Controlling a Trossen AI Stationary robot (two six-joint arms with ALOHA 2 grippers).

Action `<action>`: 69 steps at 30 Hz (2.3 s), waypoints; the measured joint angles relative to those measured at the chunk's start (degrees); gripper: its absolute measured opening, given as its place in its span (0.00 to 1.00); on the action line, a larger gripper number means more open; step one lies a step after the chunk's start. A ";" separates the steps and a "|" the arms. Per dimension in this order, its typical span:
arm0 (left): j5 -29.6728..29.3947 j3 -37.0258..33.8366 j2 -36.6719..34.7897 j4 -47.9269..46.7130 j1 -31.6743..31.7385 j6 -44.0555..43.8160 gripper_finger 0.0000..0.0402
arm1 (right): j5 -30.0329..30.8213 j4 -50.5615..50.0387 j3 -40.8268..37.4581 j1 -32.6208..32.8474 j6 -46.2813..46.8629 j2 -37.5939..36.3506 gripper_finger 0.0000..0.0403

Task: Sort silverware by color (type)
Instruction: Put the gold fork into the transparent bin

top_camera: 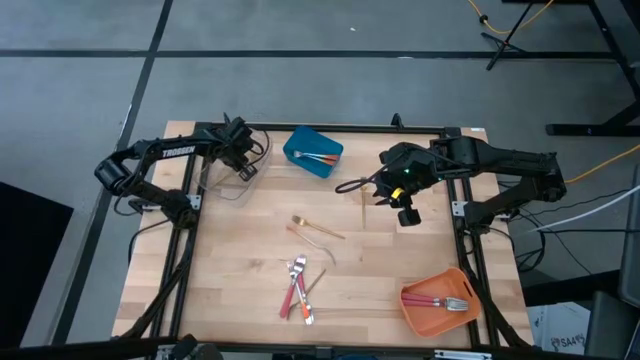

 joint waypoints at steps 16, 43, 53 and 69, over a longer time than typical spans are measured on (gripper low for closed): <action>-0.25 0.12 -2.38 -0.13 -0.03 -0.46 0.12 | 7.37 -5.81 0.00 -0.02 -0.10 -2.91 0.22; 2.07 0.20 -24.59 10.78 -15.62 -9.46 0.12 | 12.19 16.48 -24.25 -0.05 -24.85 -9.79 0.22; 1.85 0.23 -24.57 13.10 -23.23 -9.46 0.12 | 13.38 22.88 -30.37 -7.44 -32.36 -4.00 0.22; -2.08 0.23 -24.28 13.35 -28.43 -9.49 0.12 | 3.19 28.61 -30.53 -17.72 -40.20 15.12 0.22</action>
